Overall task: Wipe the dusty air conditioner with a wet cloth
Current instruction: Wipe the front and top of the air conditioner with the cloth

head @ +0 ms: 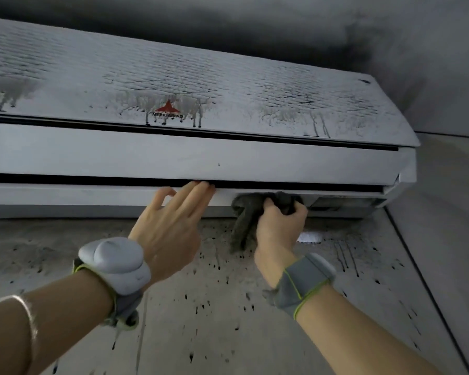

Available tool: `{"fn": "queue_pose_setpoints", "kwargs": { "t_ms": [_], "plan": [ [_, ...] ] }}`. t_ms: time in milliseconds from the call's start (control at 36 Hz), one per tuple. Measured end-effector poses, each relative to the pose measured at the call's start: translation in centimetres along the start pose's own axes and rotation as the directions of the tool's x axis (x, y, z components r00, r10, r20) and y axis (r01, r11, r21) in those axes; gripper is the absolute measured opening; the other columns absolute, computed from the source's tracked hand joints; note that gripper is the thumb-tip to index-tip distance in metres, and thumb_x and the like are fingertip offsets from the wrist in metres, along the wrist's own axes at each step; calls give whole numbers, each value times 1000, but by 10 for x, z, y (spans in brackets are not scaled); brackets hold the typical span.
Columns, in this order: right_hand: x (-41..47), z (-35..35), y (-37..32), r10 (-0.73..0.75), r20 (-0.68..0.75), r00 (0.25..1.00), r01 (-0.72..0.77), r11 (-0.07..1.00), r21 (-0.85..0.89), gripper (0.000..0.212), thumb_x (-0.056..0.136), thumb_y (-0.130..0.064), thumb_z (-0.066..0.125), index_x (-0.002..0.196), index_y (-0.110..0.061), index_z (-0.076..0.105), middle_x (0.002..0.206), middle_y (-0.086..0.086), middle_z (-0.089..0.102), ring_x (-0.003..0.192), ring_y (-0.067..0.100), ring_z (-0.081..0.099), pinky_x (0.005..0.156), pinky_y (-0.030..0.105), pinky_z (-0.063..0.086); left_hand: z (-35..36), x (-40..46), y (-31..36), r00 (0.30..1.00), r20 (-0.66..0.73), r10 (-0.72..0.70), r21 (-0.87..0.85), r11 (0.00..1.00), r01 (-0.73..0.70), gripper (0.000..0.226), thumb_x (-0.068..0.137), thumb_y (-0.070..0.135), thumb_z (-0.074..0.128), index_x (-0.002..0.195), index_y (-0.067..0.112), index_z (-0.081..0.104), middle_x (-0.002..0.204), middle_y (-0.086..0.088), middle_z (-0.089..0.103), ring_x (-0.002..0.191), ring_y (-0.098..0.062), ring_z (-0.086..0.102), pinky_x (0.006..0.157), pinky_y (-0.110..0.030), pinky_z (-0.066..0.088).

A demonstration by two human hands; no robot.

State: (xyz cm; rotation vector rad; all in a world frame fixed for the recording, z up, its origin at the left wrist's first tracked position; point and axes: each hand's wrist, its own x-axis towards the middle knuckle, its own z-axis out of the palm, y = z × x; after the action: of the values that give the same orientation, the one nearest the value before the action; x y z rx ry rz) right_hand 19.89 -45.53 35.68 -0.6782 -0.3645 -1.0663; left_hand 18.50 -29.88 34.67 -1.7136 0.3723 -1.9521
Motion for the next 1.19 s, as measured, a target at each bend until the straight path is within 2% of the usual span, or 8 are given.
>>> {"fn": "queue_pose_setpoints", "kwargs": {
  "t_ms": [111, 250, 333, 528, 694, 778, 944, 1194],
  "plan": [
    [8, 5, -2, -28, -69, 997, 27, 999, -22, 42, 91, -2, 47, 131, -12, 36, 111, 7, 47, 91, 22, 47, 81, 26, 38, 0, 4, 4, 999, -19, -31, 5, 1000, 31, 59, 73, 19, 59, 126, -4, 52, 120, -16, 56, 107, -29, 55, 85, -40, 34],
    [27, -10, 3, 46, -115, 992, -56, 995, -88, 48, 92, 2, 39, 137, -11, 33, 125, 16, 49, 91, 25, 45, 83, 34, 42, 4, 5, 1, 999, -35, -14, 42, 999, 15, 53, 84, 18, 34, 128, -7, 50, 115, -16, 57, 104, -30, 56, 82, -40, 41],
    [35, -16, 7, 70, -116, 991, -79, 994, -80, 48, 93, -1, 42, 139, -14, 34, 128, 17, 50, 91, 25, 46, 80, 28, 37, 4, 8, 1, 998, -51, -22, 25, 999, 23, 54, 83, 15, 26, 124, -7, 52, 107, -14, 58, 96, -29, 57, 79, -39, 41],
    [27, -8, -3, -78, -106, 991, 74, 997, -39, 45, 90, -3, 49, 133, -12, 38, 125, 13, 53, 94, 22, 50, 82, 24, 38, 9, 8, 10, 989, -126, -75, -80, 995, 66, 50, 79, 13, 33, 120, -5, 56, 102, -13, 59, 88, -29, 58, 75, -37, 42],
    [40, -19, -8, -14, -209, 978, -3, 997, -82, 49, 91, 1, 40, 138, -12, 34, 133, 16, 47, 109, 31, 52, 88, 29, 41, 7, 9, 9, 989, -115, -88, -75, 994, 80, 51, 79, 16, 33, 121, -5, 56, 101, -12, 59, 87, -29, 58, 74, -37, 42],
    [44, -27, -7, 2, -169, 986, -20, 995, -101, 49, 93, -3, 43, 140, -14, 32, 133, 14, 48, 98, 24, 48, 82, 24, 36, 7, 9, 8, 990, -116, -84, -73, 994, 76, 52, 80, 17, 33, 121, -5, 56, 101, -12, 59, 86, -28, 58, 74, -37, 43],
    [21, -10, -12, -138, -50, 989, 135, 989, -61, 39, 89, -5, 53, 126, -14, 42, 121, 11, 53, 93, 19, 50, 83, 23, 38, 11, 8, 10, 984, -139, -110, -97, 991, 97, 50, 79, 16, 39, 121, -4, 57, 103, -13, 60, 88, -29, 58, 75, -37, 40],
    [55, -29, -19, -148, -300, 942, 113, 985, -132, 44, 88, 0, 43, 130, -10, 41, 133, 14, 47, 112, 30, 52, 80, 22, 36, 10, 7, 12, 984, -130, -125, -109, 988, 112, 50, 79, 16, 40, 122, -4, 56, 106, -12, 60, 90, -29, 58, 75, -38, 42]
  ]
}}
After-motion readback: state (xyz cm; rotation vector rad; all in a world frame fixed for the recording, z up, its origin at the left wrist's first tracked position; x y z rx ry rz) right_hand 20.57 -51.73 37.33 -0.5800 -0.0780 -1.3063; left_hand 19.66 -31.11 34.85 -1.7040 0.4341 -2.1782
